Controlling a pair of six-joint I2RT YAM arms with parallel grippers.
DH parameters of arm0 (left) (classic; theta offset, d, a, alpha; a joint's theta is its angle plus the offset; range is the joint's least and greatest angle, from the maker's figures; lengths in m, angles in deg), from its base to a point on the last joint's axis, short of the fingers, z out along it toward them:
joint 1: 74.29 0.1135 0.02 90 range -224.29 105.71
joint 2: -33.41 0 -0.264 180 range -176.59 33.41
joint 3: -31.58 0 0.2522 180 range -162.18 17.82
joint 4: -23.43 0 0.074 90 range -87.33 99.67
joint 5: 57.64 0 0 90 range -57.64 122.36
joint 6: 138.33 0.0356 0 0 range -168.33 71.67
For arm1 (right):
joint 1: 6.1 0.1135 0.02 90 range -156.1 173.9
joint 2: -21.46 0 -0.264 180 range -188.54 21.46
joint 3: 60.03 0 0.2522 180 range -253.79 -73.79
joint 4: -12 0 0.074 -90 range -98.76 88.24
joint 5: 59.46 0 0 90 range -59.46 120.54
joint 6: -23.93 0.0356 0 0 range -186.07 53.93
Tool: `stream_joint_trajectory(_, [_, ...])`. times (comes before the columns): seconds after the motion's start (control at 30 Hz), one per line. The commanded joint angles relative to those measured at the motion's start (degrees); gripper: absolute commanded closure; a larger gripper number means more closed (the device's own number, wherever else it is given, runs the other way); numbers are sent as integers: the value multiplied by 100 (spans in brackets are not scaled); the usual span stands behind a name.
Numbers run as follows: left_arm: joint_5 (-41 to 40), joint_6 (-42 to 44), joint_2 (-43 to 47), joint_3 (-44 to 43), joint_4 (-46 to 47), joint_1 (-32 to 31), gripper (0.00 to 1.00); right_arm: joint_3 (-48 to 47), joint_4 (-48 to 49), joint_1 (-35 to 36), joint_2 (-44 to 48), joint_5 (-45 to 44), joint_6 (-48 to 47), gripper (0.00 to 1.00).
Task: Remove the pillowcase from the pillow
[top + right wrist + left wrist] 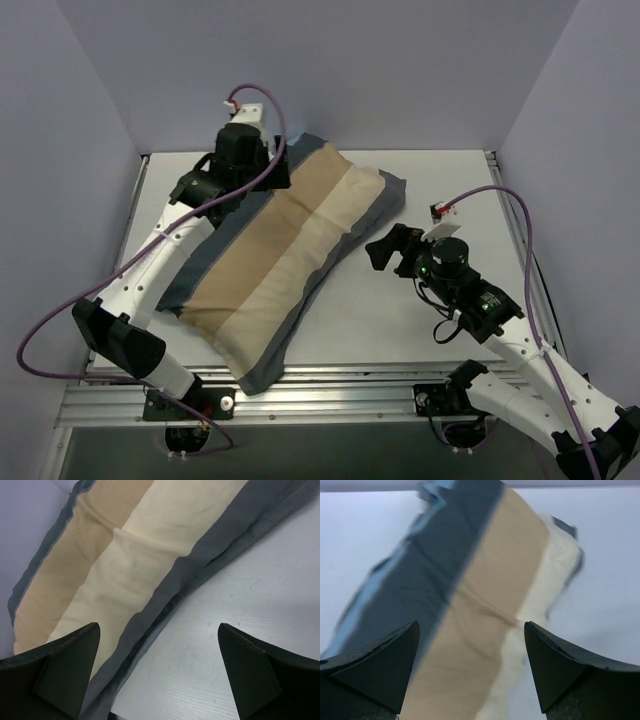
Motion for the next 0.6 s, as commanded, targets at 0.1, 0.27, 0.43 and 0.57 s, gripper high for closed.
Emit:
stream_joint_trajectory(0.1, [50,366,-349,216,-522,1739,6,325,1007,50,-549,669,504,0])
stream_joint_trajectory(0.27, [798,-152,-675,1241,-234,2223,6,624,1614,50,-945,757,908,0])
stream_joint_trajectory(0.43, [2052,-1110,-456,2491,610,2075,6,729,1754,-82,-1358,704,1137,0])
stream_joint_trajectory(0.57, [2161,-1602,-122,3151,1023,1425,6,879,2044,-424,-1508,1073,1234,0])
